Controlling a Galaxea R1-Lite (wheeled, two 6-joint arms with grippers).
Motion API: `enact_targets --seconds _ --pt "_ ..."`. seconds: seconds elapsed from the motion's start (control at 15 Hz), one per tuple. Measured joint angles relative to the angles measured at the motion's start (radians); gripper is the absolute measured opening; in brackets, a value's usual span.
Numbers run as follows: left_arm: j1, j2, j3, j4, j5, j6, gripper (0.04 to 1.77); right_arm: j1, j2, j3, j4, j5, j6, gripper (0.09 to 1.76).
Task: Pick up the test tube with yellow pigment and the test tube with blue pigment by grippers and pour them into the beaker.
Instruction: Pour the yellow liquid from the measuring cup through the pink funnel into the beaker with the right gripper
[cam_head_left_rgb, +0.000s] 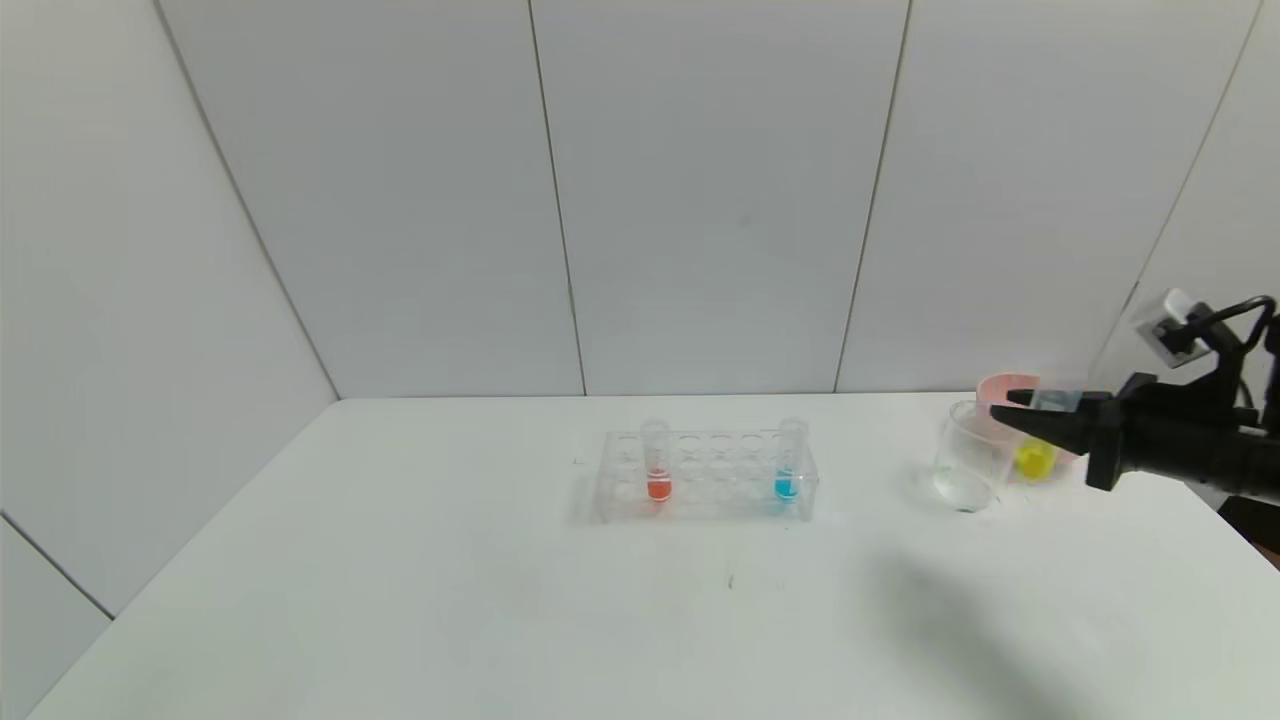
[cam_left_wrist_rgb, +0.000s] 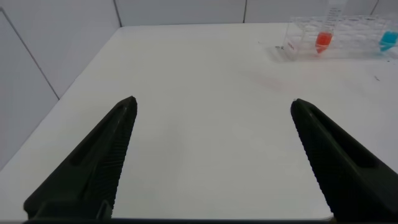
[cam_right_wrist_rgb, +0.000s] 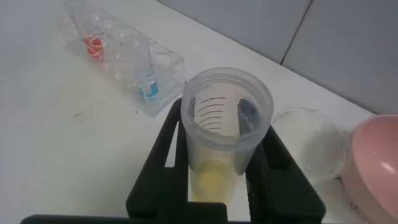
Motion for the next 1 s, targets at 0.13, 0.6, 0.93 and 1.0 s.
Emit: enact_targets --seconds 0.13,0.6,0.93,1.0 --pt "0.0 0.0 0.0 0.0 0.0 0.0 1.76 -0.12 -0.007 -0.053 0.064 0.1 -0.088 0.58" --pt "0.0 0.0 0.0 0.0 0.0 0.0 1.76 -0.278 0.053 -0.368 0.536 0.168 -0.288 0.58" --pt "0.0 0.0 0.0 0.0 0.0 0.0 1.76 -0.276 0.144 -0.548 0.786 0.095 -0.46 0.58" --pt "0.0 0.0 0.0 0.0 0.0 0.0 1.76 -0.269 0.163 -0.581 0.821 0.064 -0.48 0.58"
